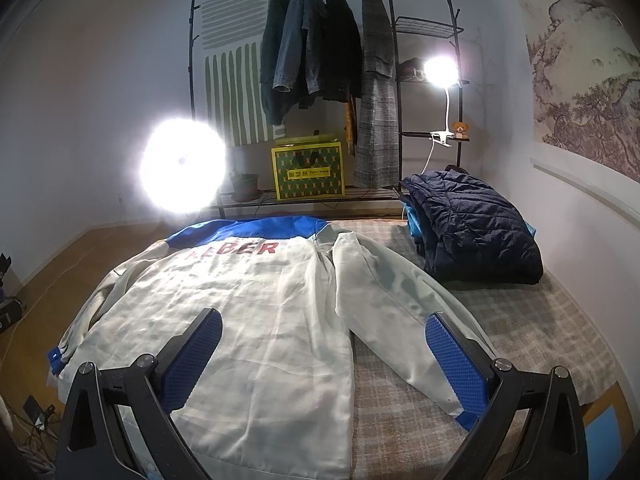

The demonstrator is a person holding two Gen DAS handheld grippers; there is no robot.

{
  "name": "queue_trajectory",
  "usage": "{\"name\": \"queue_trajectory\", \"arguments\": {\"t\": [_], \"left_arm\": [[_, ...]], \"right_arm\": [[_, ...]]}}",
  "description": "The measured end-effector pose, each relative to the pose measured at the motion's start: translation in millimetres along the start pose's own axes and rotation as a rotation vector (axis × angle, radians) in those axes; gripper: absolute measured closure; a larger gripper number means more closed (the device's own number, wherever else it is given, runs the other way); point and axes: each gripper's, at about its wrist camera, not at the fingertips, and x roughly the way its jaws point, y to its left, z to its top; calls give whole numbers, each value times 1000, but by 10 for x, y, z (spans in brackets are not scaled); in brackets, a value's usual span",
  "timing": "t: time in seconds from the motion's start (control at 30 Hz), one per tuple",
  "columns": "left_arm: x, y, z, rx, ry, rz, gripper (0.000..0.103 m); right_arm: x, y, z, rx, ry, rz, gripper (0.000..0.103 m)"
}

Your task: Fold large clothes

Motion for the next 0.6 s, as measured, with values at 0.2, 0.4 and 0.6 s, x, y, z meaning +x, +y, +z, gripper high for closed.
{"name": "queue_trajectory", "arguments": {"t": [0.2,0.4,0.6], "left_arm": [[-10,-9,13,0,0,0,2],[-12,-13,5,2,-2,2,2],[-13,-16,2,3,-4,3,2]], "right_arm": [[0,-5,2,0,0,-1,0],[-2,-4,0,0,0,1,0],[-8,-7,12,-2,-6,-1,0]]}}
